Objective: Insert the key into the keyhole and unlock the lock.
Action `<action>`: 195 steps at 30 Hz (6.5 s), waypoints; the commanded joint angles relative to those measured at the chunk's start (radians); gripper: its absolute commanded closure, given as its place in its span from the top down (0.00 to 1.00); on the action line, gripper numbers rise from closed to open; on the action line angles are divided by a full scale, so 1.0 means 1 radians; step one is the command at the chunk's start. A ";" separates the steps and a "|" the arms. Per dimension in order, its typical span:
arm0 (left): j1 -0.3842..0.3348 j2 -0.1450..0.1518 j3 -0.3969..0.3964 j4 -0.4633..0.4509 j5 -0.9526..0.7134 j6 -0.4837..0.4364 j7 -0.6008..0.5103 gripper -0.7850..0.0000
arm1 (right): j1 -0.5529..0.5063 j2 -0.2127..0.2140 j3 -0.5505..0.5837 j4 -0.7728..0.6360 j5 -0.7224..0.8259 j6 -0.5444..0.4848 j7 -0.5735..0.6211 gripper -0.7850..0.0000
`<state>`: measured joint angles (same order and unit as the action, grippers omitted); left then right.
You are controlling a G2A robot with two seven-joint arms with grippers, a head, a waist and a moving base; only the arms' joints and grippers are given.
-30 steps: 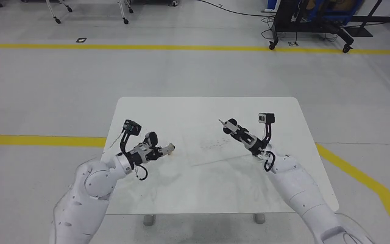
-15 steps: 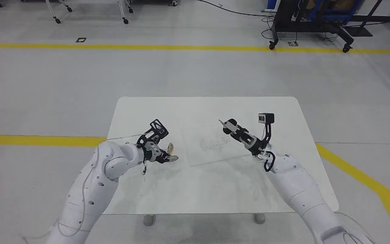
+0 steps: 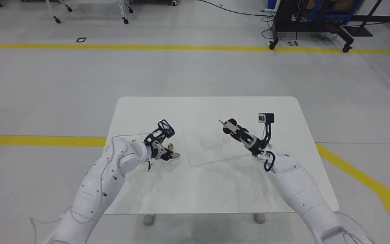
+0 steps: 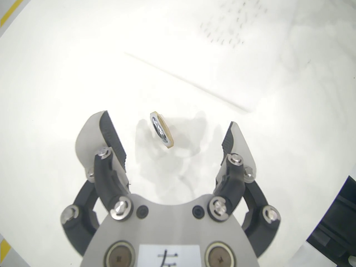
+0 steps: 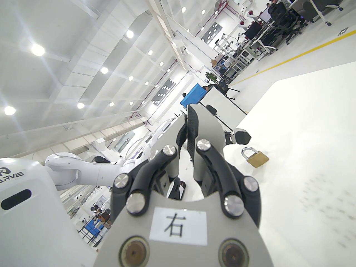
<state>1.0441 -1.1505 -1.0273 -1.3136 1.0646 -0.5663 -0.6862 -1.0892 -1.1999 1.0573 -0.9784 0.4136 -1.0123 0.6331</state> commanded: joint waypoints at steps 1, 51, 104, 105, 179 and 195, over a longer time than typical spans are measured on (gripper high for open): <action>-0.003 -0.001 0.004 0.009 0.002 0.001 0.010 0.48 | 0.000 0.000 0.000 0.000 0.000 0.000 0.000 0.00; -0.015 0.003 -0.004 0.050 -0.033 0.026 0.002 0.38 | 0.000 0.000 0.000 0.000 0.000 0.000 0.000 0.00; -0.006 -0.057 -0.151 0.135 -1.355 0.442 0.047 0.00 | 0.017 -0.042 -0.095 -0.023 0.019 0.087 -0.046 0.00; -0.028 -0.062 -0.142 0.158 -1.401 0.480 0.012 0.00 | 0.025 -0.046 -0.101 -0.020 0.023 0.092 -0.049 0.00; -0.285 -0.109 0.050 0.405 -1.574 1.204 -0.240 0.00 | 0.205 0.046 -0.141 -0.745 -2.071 0.000 -0.203 0.00; -0.308 -0.134 0.049 0.480 -1.732 1.271 -0.232 0.00 | 0.352 0.014 -0.402 -0.704 -2.127 0.000 0.013 0.00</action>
<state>0.7376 -1.2837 -0.9799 -0.8370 -0.6661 0.7056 -0.9202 -0.7414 -1.1834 0.6561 -1.6819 -1.7306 -1.0123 0.6231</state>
